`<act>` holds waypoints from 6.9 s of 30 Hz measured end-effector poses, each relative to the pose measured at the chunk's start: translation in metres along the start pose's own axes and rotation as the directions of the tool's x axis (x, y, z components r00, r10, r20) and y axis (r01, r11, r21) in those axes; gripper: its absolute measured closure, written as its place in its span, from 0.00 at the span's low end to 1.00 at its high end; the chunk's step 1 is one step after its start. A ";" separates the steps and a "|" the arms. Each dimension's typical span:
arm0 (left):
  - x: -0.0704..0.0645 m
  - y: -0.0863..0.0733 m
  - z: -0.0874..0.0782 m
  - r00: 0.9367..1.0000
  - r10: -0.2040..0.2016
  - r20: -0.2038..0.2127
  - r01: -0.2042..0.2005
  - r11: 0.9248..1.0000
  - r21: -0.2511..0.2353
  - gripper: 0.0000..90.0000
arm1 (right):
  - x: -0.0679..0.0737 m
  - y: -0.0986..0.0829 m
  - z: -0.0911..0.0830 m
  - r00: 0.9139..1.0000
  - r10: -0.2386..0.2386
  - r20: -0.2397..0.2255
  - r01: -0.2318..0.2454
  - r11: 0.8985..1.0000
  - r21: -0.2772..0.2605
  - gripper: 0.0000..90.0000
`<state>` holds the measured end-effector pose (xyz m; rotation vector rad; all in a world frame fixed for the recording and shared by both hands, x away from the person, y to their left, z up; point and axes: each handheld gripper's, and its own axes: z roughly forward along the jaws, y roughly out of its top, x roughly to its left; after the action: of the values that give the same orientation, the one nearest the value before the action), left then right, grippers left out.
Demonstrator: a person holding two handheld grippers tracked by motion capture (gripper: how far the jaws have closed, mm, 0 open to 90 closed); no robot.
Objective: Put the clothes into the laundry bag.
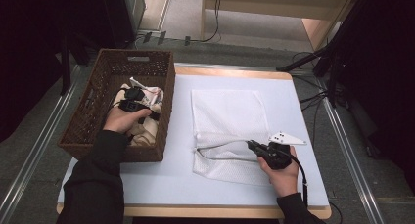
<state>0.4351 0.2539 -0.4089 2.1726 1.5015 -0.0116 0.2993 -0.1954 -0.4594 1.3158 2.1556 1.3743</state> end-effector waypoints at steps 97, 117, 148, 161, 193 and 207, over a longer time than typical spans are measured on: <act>-0.159 -0.064 -0.052 0.930 0.325 0.170 -0.168 0.789 -0.591 0.67 | 0.003 -0.001 0.003 0.999 0.008 -0.031 -0.009 0.999 -0.033 0.99; -0.219 -0.131 0.030 0.835 0.403 0.375 -0.256 0.887 -0.384 0.62 | 0.001 0.002 0.008 0.999 0.037 -0.012 -0.037 0.999 -0.021 0.98; -0.197 -0.081 0.077 0.901 0.285 0.326 -0.185 0.935 -0.303 0.98 | 0.004 0.003 0.002 0.999 0.030 -0.032 -0.031 0.999 -0.040 0.97; -0.189 -0.076 0.055 0.974 0.225 0.022 -0.197 0.891 -0.410 0.17 | 0.005 0.005 0.001 0.998 0.033 -0.045 -0.035 0.998 -0.049 0.97; -0.227 -0.074 0.091 0.938 0.341 0.058 -0.317 0.915 -0.250 0.83 | 0.011 0.015 -0.018 0.995 0.021 -0.098 -0.034 0.991 -0.133 0.99; -0.260 -0.092 0.072 0.835 0.498 0.234 -0.438 0.859 -0.265 0.23 | 0.016 0.012 -0.015 0.997 -0.013 -0.081 0.005 0.995 -0.097 0.99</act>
<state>0.2715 0.0222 -0.4355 2.1988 0.7407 -0.0155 0.2876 -0.1895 -0.4380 1.2326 2.1139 1.5337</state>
